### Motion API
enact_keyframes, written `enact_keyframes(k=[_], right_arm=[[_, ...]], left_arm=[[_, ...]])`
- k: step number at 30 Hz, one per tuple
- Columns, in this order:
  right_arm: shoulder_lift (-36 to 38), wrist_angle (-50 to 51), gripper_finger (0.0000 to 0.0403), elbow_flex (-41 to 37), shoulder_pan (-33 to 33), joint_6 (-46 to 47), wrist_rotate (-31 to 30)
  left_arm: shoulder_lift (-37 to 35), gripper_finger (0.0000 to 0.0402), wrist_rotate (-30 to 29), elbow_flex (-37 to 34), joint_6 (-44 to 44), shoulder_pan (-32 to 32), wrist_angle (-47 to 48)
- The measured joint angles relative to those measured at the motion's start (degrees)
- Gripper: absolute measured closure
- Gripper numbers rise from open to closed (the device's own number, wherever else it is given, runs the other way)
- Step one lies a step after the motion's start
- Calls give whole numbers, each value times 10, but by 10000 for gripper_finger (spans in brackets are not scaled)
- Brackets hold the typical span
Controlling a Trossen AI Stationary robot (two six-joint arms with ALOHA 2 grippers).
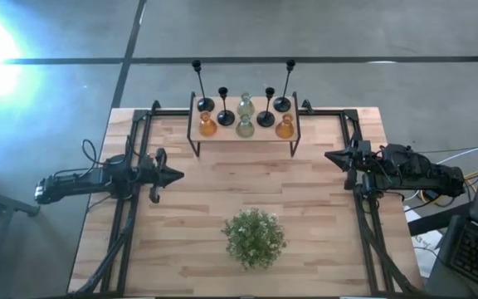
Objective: Pick & Place candle stick holders
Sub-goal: Return to Home Position
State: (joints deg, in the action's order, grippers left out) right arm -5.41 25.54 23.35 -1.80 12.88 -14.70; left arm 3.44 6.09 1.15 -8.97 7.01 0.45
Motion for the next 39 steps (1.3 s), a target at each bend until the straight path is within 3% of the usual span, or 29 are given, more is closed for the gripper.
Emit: enact_keyframes(k=[17, 24, 34, 39], right_arm=[[0, 0, 394, 0, 0, 0, 0], [0, -33, 394, 0, 0, -119, -19], [0, -35, 394, -1, 0, -155, -20], [1, -58, 394, -40, 0, -188, -6]], left_arm=[[0, 376, 0, 0, 0, 0, 0], [0, 376, 0, 0, 0, 0, 0], [0, 376, 0, 0, 0, 0, 0], [0, 376, 0, 0, 0, 0, 0]])
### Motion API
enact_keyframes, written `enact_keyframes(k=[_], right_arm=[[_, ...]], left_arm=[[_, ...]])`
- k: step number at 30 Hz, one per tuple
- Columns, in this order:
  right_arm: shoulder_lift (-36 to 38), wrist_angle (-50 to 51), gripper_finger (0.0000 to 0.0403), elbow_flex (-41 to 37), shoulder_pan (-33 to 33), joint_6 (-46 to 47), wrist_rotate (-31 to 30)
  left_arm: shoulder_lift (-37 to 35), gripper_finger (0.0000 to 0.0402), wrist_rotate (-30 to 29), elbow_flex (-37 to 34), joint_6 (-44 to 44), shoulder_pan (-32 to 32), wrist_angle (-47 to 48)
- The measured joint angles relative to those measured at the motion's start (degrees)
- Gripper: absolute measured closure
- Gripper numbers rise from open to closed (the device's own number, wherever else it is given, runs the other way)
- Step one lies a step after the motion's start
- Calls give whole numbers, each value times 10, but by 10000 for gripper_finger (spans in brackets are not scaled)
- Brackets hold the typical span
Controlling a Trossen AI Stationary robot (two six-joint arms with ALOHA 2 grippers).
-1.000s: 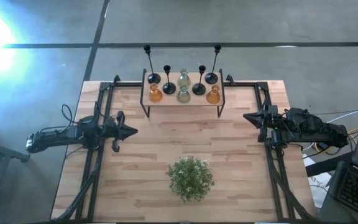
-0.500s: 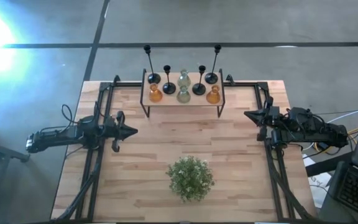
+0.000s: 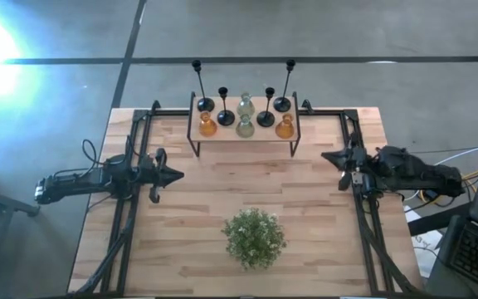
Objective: Pick & Place candle stick holders
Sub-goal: Return to Home Position
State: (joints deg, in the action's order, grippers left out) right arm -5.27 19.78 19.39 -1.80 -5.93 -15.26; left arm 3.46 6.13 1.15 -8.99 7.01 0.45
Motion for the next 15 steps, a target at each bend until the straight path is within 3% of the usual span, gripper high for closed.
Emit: enact_keyframes(k=[6, 11, 15], right_arm=[[10, -124, 394, -100, 0, 29, 103], [35, -246, 394, -168, 0, 66, 106], [52, -225, 394, -189, 0, 98, 107]], left_arm=[[0, 376, 0, 0, 0, 0, 0], [0, 376, 0, 0, 0, 0, 0], [0, 376, 1, 0, 0, 0, 0]])
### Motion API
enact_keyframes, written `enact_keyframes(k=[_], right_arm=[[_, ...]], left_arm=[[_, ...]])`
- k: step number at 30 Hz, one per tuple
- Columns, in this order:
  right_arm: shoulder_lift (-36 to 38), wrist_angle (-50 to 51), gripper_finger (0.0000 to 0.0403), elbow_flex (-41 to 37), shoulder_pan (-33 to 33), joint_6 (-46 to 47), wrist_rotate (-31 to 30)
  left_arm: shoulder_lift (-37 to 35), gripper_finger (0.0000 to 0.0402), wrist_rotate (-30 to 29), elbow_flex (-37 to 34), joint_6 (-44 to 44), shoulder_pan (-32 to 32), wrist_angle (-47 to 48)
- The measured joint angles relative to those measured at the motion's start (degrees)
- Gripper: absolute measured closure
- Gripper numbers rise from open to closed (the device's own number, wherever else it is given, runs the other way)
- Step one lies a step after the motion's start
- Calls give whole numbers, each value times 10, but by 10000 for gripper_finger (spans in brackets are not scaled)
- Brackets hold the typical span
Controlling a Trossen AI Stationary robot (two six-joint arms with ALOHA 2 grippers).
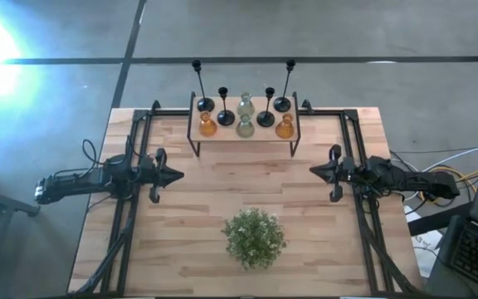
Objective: Pick & Place candle stick holders
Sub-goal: Return to Home Position
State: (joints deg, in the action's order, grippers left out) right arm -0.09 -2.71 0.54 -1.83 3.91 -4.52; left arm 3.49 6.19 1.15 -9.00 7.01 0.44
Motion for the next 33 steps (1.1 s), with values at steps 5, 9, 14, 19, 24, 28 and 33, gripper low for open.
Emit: enact_keyframes(k=[5, 9, 14, 19, 24, 28, 33], right_arm=[[1, 2, 394, 1, 0, 2, 0], [-6, 14, 394, 1, 0, -14, 1], [-26, 15, 394, 1, 0, -19, 1], [-37, 15, 394, 1, 0, -20, 1], [-39, 15, 394, 1, 0, -20, 1], [-39, 15, 394, 1, 0, -20, 1], [-39, 15, 394, 1, 0, -20, 1]], left_arm=[[1, 376, 0, 0, 0, 0, 0], [1, 376, 0, 0, 0, 0, 0], [1, 376, 0, 0, 0, 0, 0], [1, 376, 0, 0, 0, 0, 0], [1, 376, 0, 0, 0, 0, 0], [1, 376, 0, 0, 0, 0, 0], [1, 376, 0, 0, 0, 0, 0]])
